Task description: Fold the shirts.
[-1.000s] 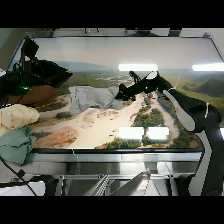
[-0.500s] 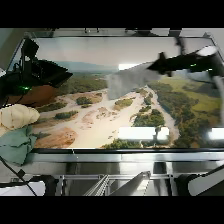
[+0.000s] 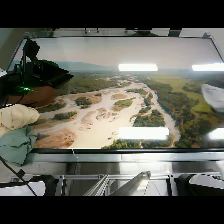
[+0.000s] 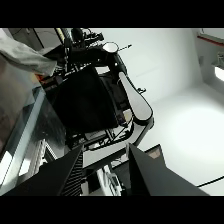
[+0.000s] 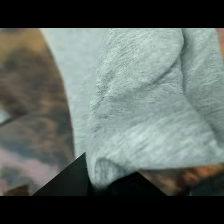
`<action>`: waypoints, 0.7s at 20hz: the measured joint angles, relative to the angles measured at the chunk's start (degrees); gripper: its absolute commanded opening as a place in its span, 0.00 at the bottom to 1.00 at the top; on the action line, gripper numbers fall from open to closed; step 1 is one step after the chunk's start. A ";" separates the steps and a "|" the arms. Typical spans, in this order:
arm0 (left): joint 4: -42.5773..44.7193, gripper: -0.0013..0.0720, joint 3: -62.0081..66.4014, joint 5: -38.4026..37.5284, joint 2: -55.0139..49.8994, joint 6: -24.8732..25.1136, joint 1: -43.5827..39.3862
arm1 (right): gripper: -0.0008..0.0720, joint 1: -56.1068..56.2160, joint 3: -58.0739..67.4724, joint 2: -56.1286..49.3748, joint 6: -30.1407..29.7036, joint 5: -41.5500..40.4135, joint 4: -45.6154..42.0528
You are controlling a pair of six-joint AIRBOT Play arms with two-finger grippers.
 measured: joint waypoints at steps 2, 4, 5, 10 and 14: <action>0.92 0.41 0.00 0.07 0.00 0.00 0.00 | 0.04 -7.08 -6.25 0.63 -2.34 -1.84 -1.22; 1.29 0.41 0.00 0.44 0.00 -0.02 0.00 | 0.04 -13.90 -10.62 1.01 -4.83 -2.95 -1.79; 1.38 0.41 0.00 0.61 0.00 -0.02 0.00 | 0.05 -16.87 -11.87 1.25 -5.75 -3.13 -2.08; 1.79 0.41 0.00 1.27 0.00 -0.07 0.00 | 0.97 -26.34 -14.43 2.36 -7.32 -3.48 -2.27; 1.99 0.15 0.07 1.31 0.00 -0.22 0.00 | 0.05 -28.22 -14.88 2.91 -3.63 2.12 -2.14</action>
